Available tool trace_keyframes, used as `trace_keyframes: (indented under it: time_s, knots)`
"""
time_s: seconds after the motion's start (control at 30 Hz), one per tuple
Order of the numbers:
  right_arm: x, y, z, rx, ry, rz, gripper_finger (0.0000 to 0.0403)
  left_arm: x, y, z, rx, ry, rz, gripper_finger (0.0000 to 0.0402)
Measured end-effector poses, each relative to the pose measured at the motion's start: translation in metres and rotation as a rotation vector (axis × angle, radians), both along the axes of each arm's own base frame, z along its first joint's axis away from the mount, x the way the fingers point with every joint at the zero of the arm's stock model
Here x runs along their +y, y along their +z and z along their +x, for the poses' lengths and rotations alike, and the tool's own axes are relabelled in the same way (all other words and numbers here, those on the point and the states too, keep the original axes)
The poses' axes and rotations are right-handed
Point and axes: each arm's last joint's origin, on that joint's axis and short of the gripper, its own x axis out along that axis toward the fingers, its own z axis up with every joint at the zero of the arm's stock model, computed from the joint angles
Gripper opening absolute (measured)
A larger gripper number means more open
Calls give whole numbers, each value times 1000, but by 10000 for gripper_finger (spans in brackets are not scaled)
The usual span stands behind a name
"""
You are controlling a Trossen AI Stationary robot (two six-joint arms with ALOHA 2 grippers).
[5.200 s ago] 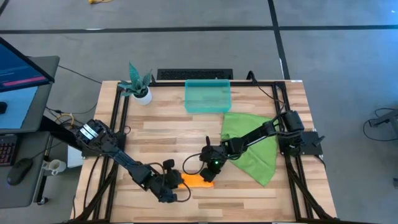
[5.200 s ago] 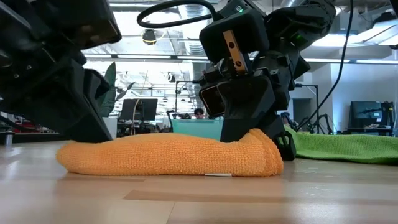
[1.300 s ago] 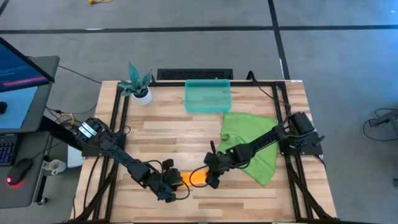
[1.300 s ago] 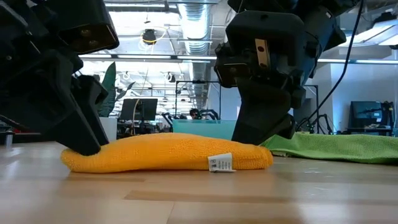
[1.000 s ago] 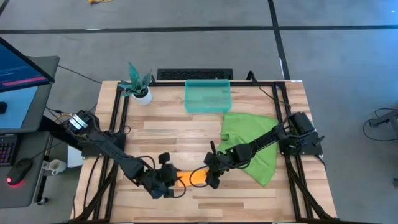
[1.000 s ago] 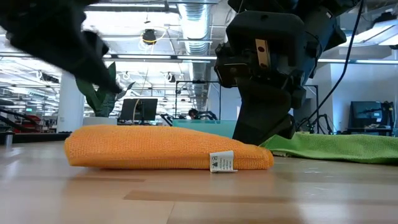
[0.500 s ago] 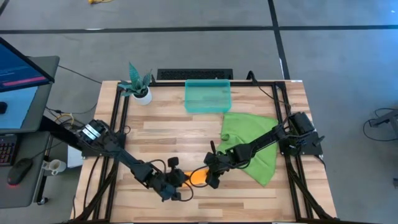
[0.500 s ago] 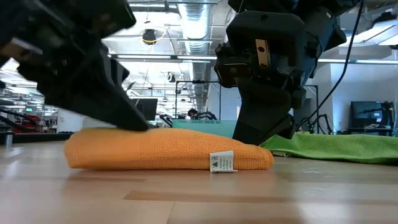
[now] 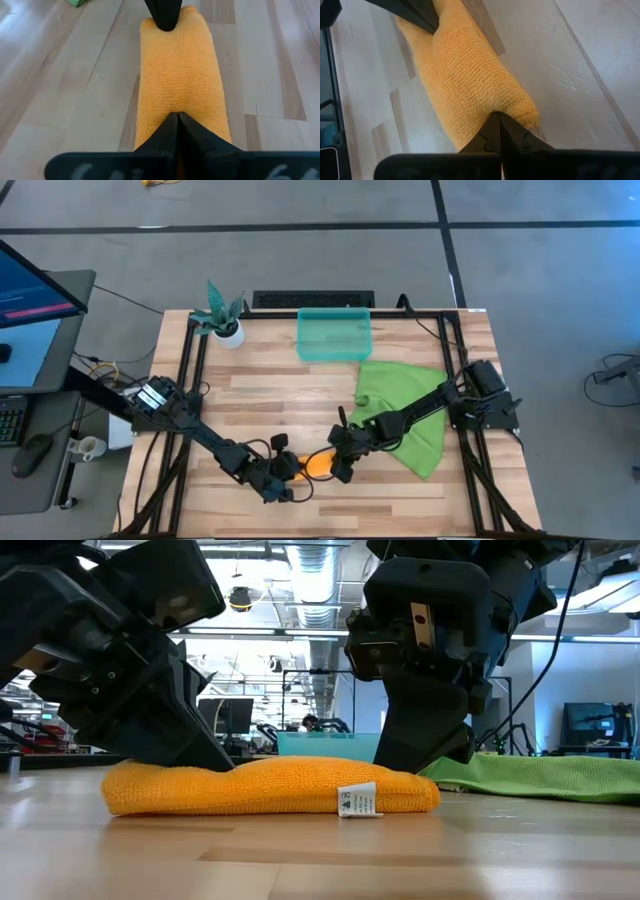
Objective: Roll microfiber towels into tight, uniform cylinder then place into a basket
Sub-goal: Roll the orange towel, then put the orange towel into the blue bin
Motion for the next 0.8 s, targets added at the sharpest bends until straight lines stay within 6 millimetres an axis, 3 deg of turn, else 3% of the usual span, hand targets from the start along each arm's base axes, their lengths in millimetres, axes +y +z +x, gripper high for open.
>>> trace_keyframes:
  time_s: [0.4,0.63,0.8]
  knots:
    - [-7,8,1,-5,42,54,78,1,-2,-1,15,3,-9,0]
    - [-13,49,-16,-34,124,-5,76,1,-3,-2,32,23,-38,0]
    - [-17,85,-40,-149,166,-157,76,2,-3,-2,34,24,-41,0]
